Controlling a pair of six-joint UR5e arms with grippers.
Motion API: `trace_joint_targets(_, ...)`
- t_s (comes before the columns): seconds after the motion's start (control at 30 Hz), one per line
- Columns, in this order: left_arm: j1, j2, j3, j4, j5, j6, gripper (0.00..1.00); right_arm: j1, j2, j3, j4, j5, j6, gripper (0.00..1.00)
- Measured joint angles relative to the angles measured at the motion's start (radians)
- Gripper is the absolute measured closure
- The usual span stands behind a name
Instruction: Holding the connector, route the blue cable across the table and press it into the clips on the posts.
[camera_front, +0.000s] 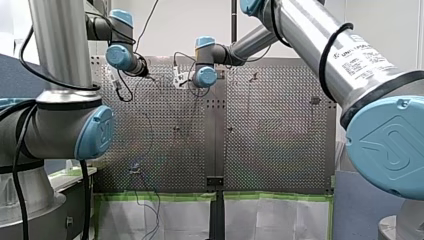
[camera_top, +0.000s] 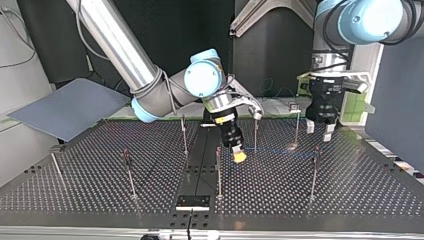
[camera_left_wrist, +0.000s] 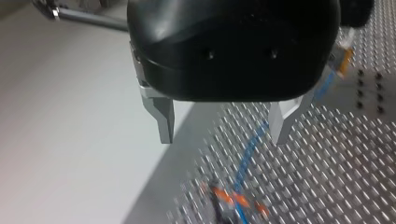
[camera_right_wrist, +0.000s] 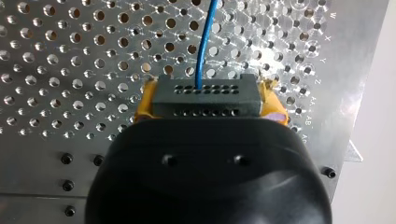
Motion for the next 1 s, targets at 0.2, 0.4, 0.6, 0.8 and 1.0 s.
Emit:
trace_joint_targets(0.2,-0.016,0.044,0.015,-0.002,0.051,0.008,0.0,0.0,0.0,0.0,0.001,0.0,0.0,1.0)
trace_joint_targets(0.4,-0.034,0.008,0.028,-0.016,0.052,0.042,0.0,0.0,0.0,0.0,0.001,0.0,0.0,1.0)
trace_joint_targets(0.6,-0.055,-0.037,0.036,-0.022,0.016,0.087,0.0,0.0,0.0,0.0,0.002,0.0,0.0,1.0)
trace_joint_targets(0.8,-0.095,-0.083,0.063,0.009,-0.018,0.099,0.0,0.0,0.0,0.0,0.002,0.0,0.0,1.0)
trace_joint_targets(1.0,-0.148,-0.136,0.113,0.049,-0.069,0.101,0.0,0.0,0.0,0.0,0.003,0.0,0.001,1.0)
